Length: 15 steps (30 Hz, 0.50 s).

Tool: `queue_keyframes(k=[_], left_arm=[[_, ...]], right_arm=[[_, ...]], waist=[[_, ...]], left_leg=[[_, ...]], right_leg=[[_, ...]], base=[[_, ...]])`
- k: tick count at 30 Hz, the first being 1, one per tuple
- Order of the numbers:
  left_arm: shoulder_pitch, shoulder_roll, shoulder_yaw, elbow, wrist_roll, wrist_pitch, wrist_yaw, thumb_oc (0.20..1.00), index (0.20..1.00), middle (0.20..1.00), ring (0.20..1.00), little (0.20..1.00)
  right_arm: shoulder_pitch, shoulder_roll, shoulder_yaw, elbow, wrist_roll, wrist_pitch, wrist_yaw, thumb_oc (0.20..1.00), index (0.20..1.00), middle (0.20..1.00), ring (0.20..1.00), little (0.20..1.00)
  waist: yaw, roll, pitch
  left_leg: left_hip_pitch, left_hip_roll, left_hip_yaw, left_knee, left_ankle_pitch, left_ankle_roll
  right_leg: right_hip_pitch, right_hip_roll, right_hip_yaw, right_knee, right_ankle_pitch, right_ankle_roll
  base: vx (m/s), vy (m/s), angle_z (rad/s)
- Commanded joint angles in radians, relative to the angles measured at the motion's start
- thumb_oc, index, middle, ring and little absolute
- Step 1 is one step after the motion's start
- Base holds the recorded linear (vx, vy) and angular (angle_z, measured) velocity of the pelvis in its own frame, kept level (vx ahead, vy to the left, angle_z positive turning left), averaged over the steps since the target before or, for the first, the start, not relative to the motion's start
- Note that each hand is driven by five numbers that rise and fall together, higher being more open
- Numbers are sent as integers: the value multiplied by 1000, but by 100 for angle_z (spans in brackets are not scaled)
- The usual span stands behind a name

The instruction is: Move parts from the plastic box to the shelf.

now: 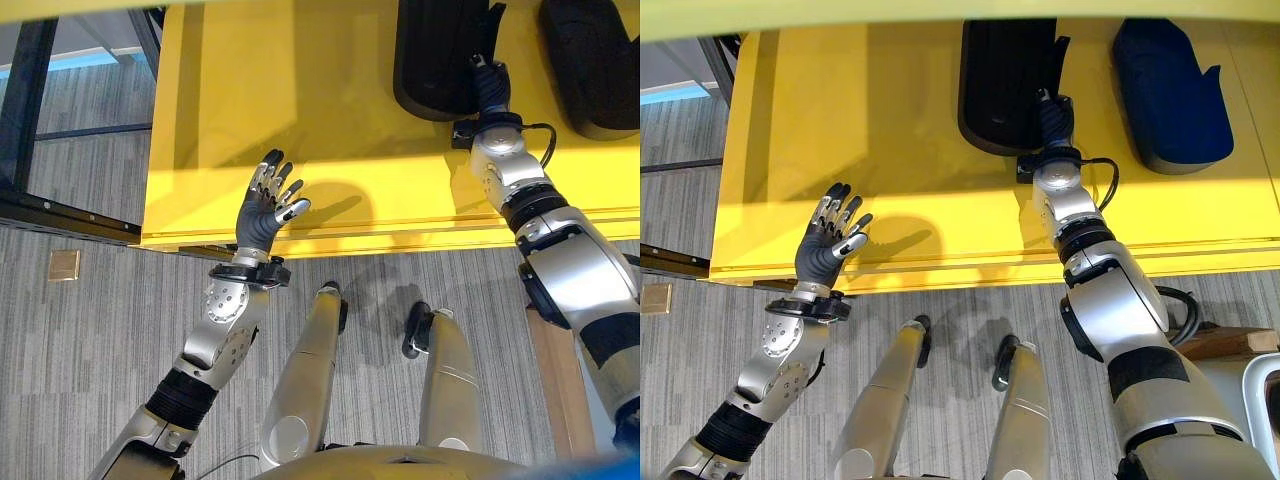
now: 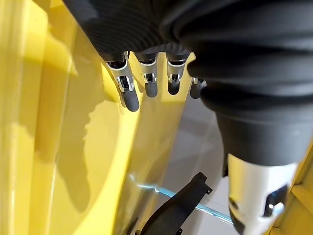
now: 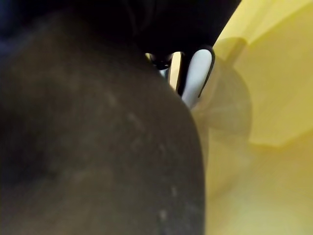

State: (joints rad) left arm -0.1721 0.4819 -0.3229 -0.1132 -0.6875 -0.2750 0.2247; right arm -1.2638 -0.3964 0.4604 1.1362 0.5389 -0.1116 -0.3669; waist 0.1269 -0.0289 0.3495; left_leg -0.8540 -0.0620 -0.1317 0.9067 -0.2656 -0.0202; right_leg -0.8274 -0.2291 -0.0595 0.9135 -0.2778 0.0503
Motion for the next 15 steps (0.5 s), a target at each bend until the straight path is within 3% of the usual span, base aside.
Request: queue_keyframes(k=[1, 15], left_arm=[[13, -2, -15, -10, -8, -21, -1, 1000, 1000, 1000, 1000, 1000], [31, -9, 9, -12, -3, -29, -6, 1000, 1000, 1000, 1000, 1000]], right_arm=[[-49, -11, 23, 56, -34, 11, 6, 200, 200, 200, 200, 200], [-31, -97, 38, 72, -94, 17, 19, 200, 200, 200, 200, 200]], waist=[[16, 9, 29], [-4, -3, 39]], left_leg=[[2, 8, -17, -48, -13, 15], [3, 18, -13, -73, 6, 8]], right_leg=[[26, 13, 17, -41, -28, -33], [28, 14, 17, -64, -4, -31]], base=[[0, 0, 0], [0, 0, 0]])
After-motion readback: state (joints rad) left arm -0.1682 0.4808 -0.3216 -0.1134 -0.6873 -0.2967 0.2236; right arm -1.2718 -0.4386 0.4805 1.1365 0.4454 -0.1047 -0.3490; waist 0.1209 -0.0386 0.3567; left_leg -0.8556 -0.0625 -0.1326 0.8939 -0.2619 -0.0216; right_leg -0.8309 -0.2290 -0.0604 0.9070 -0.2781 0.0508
